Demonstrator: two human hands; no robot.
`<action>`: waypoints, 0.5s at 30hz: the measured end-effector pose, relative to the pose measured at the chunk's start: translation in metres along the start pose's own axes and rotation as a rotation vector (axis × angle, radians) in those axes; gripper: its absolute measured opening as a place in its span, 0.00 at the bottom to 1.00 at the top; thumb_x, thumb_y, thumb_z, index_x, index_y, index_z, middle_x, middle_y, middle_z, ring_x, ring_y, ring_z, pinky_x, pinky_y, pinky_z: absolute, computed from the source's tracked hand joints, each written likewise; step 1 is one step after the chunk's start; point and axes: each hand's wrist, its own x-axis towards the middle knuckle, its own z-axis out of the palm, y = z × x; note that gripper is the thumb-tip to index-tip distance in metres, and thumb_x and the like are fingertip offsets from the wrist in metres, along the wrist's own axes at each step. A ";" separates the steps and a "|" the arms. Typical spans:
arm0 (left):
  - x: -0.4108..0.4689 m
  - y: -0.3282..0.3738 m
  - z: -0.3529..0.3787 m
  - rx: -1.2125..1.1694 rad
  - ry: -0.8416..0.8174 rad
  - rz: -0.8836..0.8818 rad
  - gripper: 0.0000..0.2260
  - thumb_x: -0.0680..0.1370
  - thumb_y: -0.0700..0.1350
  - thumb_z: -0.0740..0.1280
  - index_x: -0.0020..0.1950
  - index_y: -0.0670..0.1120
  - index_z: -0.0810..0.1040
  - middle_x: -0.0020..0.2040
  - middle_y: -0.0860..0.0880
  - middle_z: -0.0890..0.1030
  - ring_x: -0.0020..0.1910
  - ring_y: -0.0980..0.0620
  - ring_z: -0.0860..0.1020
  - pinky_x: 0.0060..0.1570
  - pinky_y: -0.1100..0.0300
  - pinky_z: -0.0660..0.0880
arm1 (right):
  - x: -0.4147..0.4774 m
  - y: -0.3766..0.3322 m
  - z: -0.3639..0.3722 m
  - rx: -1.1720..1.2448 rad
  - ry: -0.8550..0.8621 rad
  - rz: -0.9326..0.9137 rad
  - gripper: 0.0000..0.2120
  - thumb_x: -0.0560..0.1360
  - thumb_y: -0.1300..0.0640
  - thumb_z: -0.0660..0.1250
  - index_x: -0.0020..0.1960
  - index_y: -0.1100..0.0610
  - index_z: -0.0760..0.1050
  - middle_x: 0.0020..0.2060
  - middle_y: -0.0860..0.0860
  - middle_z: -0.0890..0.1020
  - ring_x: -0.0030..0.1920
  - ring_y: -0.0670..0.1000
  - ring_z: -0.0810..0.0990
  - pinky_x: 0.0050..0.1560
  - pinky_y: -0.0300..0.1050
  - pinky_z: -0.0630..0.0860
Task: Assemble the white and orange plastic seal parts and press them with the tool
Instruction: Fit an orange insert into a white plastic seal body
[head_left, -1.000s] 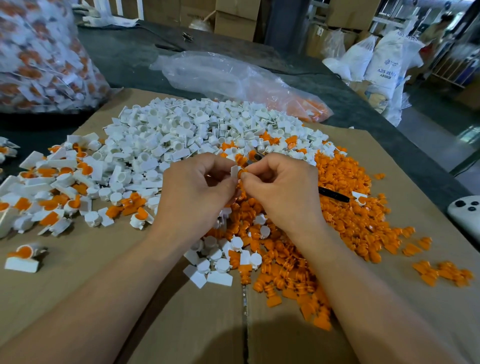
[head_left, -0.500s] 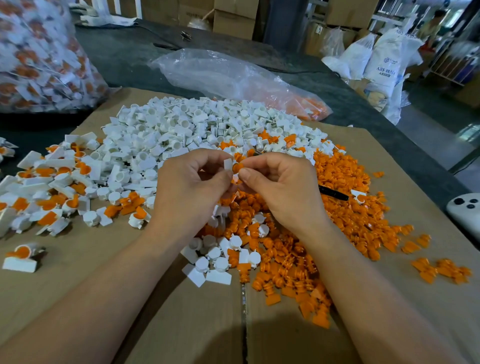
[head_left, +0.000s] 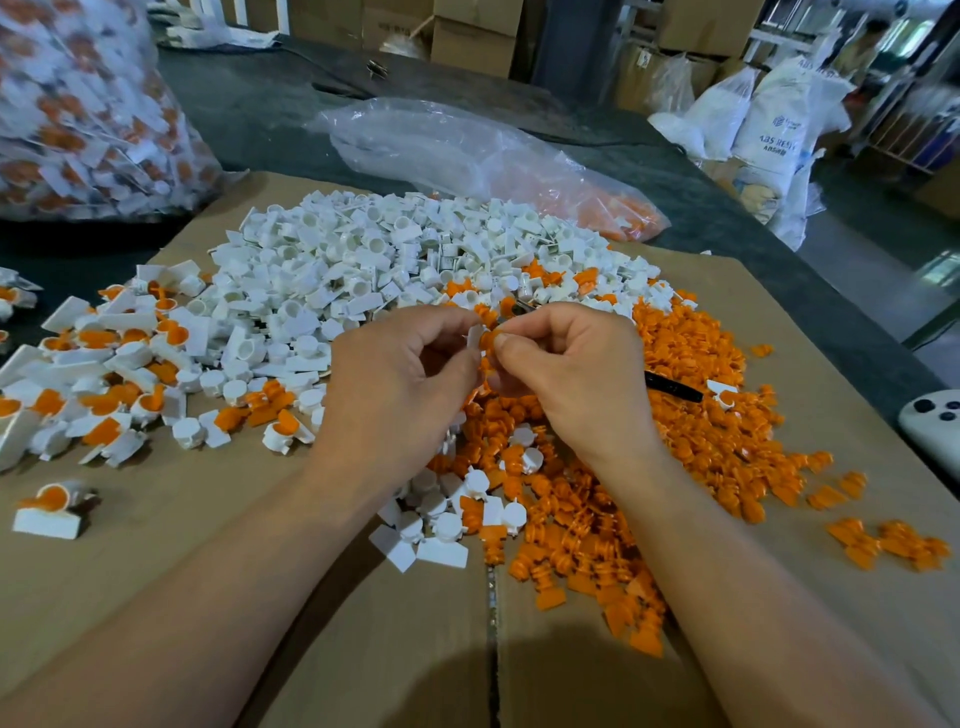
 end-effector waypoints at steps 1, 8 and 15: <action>0.000 0.000 0.001 0.029 0.005 0.014 0.16 0.74 0.41 0.70 0.41 0.64 0.75 0.35 0.61 0.81 0.38 0.60 0.80 0.38 0.65 0.78 | 0.000 0.000 0.000 0.004 -0.002 0.008 0.13 0.71 0.68 0.67 0.34 0.51 0.77 0.25 0.45 0.80 0.28 0.45 0.81 0.33 0.40 0.80; 0.000 -0.003 0.000 -0.006 0.010 -0.049 0.12 0.74 0.39 0.70 0.43 0.58 0.79 0.36 0.56 0.82 0.33 0.55 0.81 0.38 0.56 0.80 | -0.002 0.000 0.002 -0.258 0.023 -0.146 0.07 0.69 0.65 0.69 0.37 0.55 0.78 0.28 0.39 0.76 0.31 0.37 0.76 0.33 0.29 0.73; 0.000 -0.002 -0.001 -0.056 0.001 -0.063 0.11 0.73 0.39 0.70 0.43 0.57 0.79 0.35 0.55 0.82 0.32 0.53 0.81 0.32 0.63 0.79 | -0.001 -0.001 -0.002 -0.219 0.013 -0.102 0.15 0.70 0.64 0.69 0.33 0.46 0.74 0.29 0.42 0.78 0.32 0.47 0.80 0.35 0.41 0.79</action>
